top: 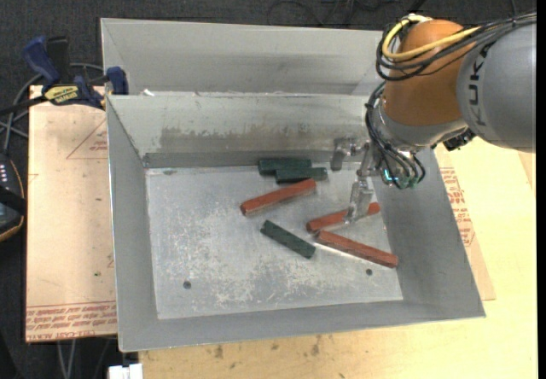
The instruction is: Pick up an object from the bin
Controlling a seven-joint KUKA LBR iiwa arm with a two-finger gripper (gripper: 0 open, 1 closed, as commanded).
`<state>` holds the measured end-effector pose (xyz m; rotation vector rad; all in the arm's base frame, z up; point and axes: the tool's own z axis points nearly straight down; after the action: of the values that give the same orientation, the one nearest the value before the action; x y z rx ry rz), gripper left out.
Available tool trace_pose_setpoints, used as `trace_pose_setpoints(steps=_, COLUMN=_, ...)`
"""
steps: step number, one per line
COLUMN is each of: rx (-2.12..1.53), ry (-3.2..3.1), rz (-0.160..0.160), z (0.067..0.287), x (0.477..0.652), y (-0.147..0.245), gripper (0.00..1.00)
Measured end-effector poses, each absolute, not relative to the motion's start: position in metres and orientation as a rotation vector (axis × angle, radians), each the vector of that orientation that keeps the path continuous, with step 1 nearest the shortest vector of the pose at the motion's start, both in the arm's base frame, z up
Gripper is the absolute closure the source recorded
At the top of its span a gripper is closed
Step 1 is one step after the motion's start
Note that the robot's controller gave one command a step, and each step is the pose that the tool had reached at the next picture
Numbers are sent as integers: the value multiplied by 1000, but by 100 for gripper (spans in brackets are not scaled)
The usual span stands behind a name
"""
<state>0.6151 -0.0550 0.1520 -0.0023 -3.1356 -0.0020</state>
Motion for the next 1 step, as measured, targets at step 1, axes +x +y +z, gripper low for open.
trace_pose_setpoints(steps=1, rx=54, ry=-3148, rz=-6, z=68, x=649, y=35, gripper=0)
